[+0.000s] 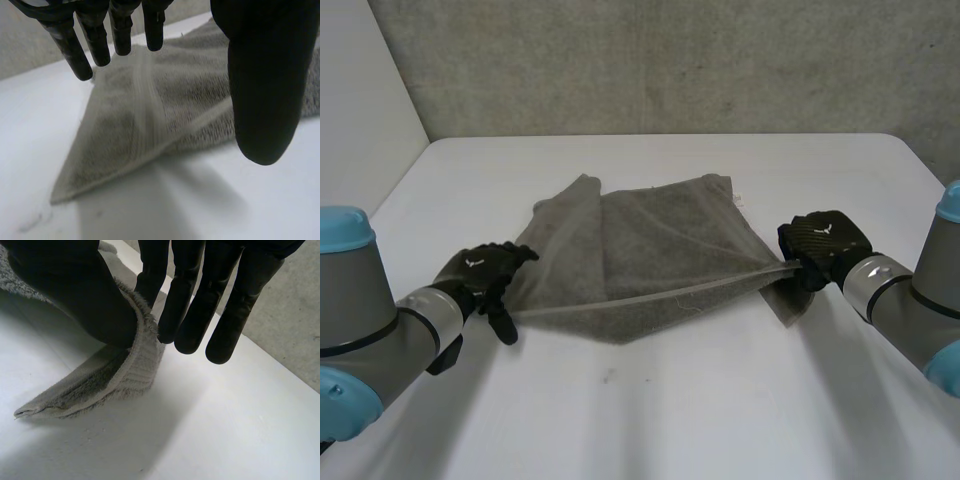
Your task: Fold the laundry
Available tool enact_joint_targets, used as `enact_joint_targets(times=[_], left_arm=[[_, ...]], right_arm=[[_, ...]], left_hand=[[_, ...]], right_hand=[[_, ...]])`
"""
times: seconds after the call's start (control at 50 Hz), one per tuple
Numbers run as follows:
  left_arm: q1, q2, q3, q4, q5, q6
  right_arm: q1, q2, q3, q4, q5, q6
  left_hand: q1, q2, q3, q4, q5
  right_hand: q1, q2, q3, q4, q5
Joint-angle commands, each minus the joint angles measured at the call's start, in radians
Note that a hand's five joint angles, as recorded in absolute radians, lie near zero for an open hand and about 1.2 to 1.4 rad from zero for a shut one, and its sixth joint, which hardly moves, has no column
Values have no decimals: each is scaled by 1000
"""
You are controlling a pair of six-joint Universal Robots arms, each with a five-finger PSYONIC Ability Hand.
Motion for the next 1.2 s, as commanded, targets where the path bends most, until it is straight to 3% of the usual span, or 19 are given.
enact_joint_targets(times=[0.02,0.12,0.36,0.5,0.8,0.84,0.88,0.96,1.08,1.2], left_arm=[[21,-58,8,49,-5,5],[29,-81,9,89,-5,5],[29,-121,11,125,-5,6],[29,-127,15,128,-5,6],[26,-162,32,128,-5,8],[24,-173,40,128,-5,18],[24,-175,42,129,-5,24],[21,-173,43,137,-3,29],[-6,-84,38,137,-12,29],[-18,202,14,27,-20,31]], right_arm=[[2,11,2,1,1,-4],[2,11,3,2,1,-6],[2,16,5,-1,1,-9],[2,16,5,-1,3,-9],[2,10,0,-1,7,-7],[2,5,0,1,10,-6],[2,2,-1,1,12,-3],[8,-7,-14,11,17,5],[5,-78,-44,50,21,-3],[-21,-191,-132,281,1,-62]], left_hand=[[179,179,179,178,178],[340,341,341,340,339],[496,497,497,496,495],[752,752,752,751,751],[813,814,814,813,812],[1053,1053,1053,1052,1052],[1150,1150,1150,1149,1149],[1151,1151,1151,1150,1150],[1151,1151,1151,1150,1150],[1151,1151,1151,1150,1150]], right_hand=[[415,219,209,204,231],[415,219,209,204,231],[415,219,209,204,231],[415,219,209,204,231],[415,219,209,204,231],[415,219,209,204,231],[415,219,209,204,231],[415,219,209,204,231],[415,219,209,204,231],[415,219,209,204,231]])
